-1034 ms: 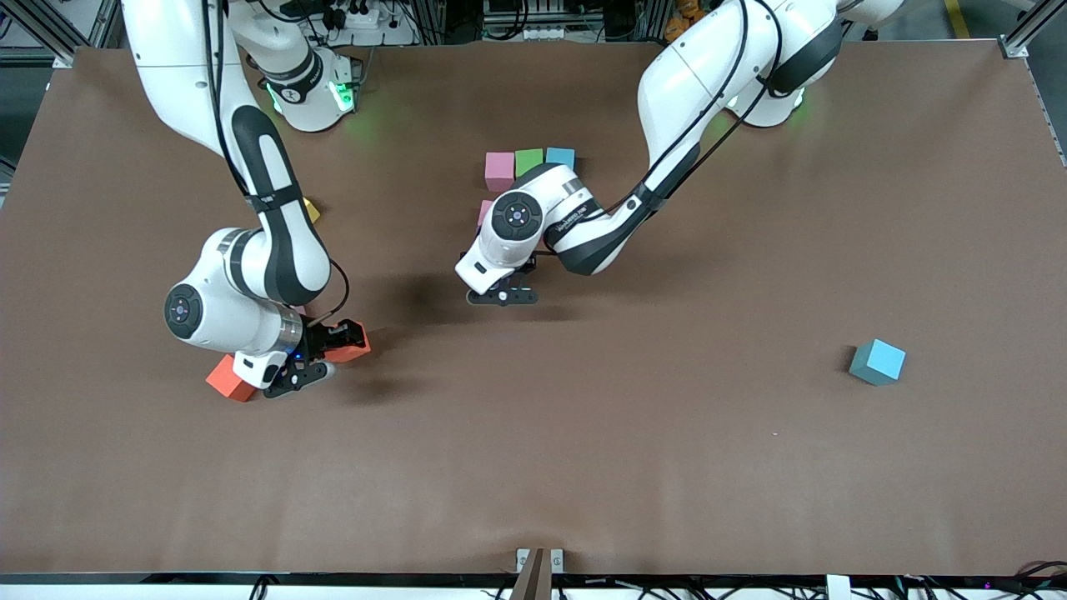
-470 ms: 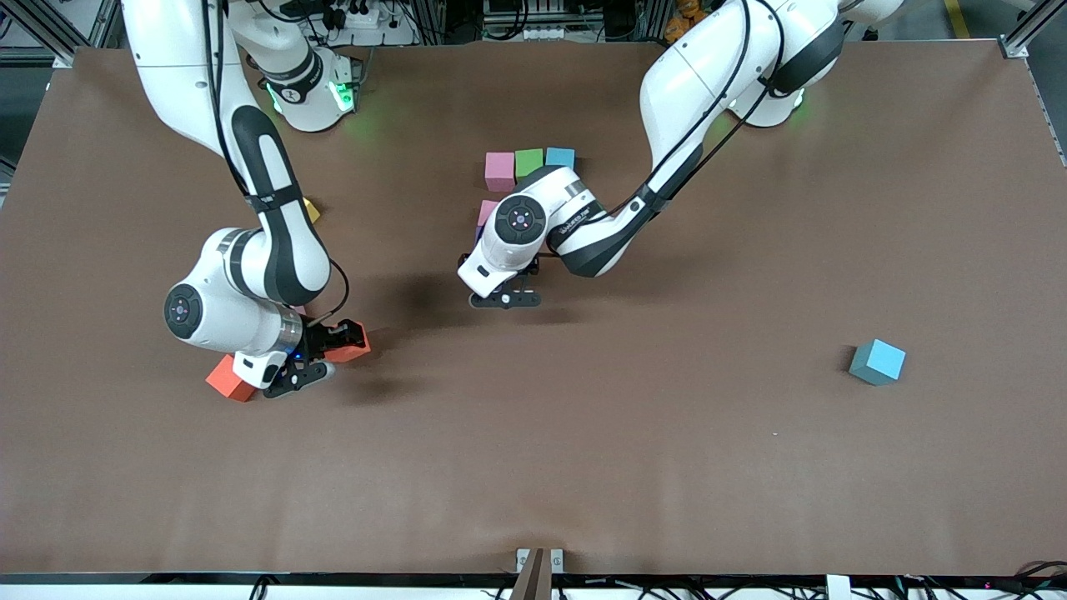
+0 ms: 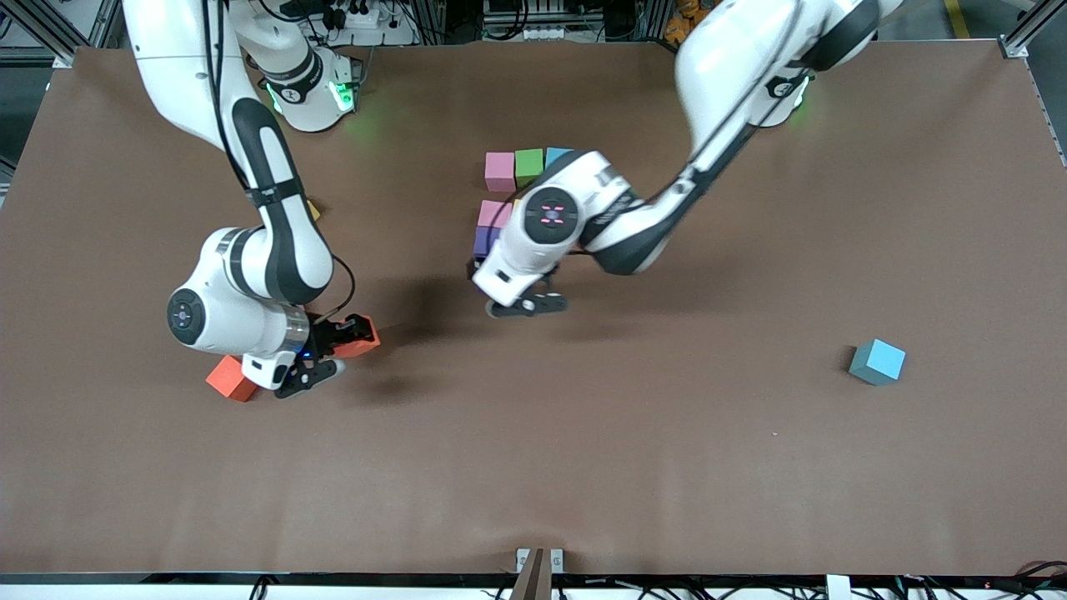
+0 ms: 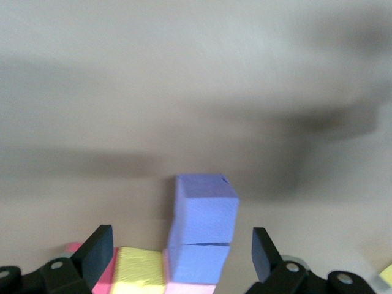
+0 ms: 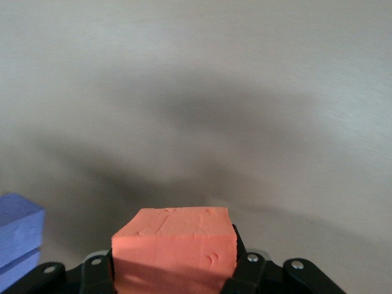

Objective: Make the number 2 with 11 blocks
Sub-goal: 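Lower the purple cube below the purple with the left gripper while right lifts orange, then carry the orange cube to the arrangement with the right gripper while left withdraws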

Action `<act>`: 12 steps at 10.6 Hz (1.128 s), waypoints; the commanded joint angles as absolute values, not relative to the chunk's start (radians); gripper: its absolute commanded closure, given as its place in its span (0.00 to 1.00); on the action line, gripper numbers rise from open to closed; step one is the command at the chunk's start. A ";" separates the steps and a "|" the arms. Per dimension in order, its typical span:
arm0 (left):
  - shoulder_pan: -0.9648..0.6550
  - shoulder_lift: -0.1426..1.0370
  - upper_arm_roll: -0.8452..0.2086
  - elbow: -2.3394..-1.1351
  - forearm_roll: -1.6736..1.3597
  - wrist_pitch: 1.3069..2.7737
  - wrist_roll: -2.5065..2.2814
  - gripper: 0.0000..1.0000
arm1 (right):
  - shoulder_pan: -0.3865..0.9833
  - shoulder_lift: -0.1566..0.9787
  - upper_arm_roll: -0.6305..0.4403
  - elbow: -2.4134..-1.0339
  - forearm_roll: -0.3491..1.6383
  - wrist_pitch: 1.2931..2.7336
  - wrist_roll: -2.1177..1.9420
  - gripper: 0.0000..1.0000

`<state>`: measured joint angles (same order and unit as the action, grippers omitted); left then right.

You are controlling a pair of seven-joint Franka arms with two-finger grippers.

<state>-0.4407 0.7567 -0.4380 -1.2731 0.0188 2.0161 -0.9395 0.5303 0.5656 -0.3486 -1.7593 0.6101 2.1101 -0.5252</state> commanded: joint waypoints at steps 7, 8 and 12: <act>-0.052 0.572 -0.428 -1.359 0.099 1.686 -0.922 0.00 | 0.897 0.563 -0.373 -1.654 0.606 2.118 -0.525 0.80; -0.023 0.571 -0.425 -1.370 0.154 1.674 -0.854 0.00 | 0.935 0.580 -0.371 -1.641 0.606 2.150 -0.550 0.81; 0.168 0.577 -0.431 -1.411 0.233 1.669 -0.409 0.00 | 1.060 0.633 -0.368 -1.640 0.607 2.278 -0.844 0.86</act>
<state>0.0998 0.5953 -0.4173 -1.3732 0.2117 1.6761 -0.5602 1.0337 0.6048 -0.3585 -1.6616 0.6065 2.2584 -0.7326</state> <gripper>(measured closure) 0.000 0.383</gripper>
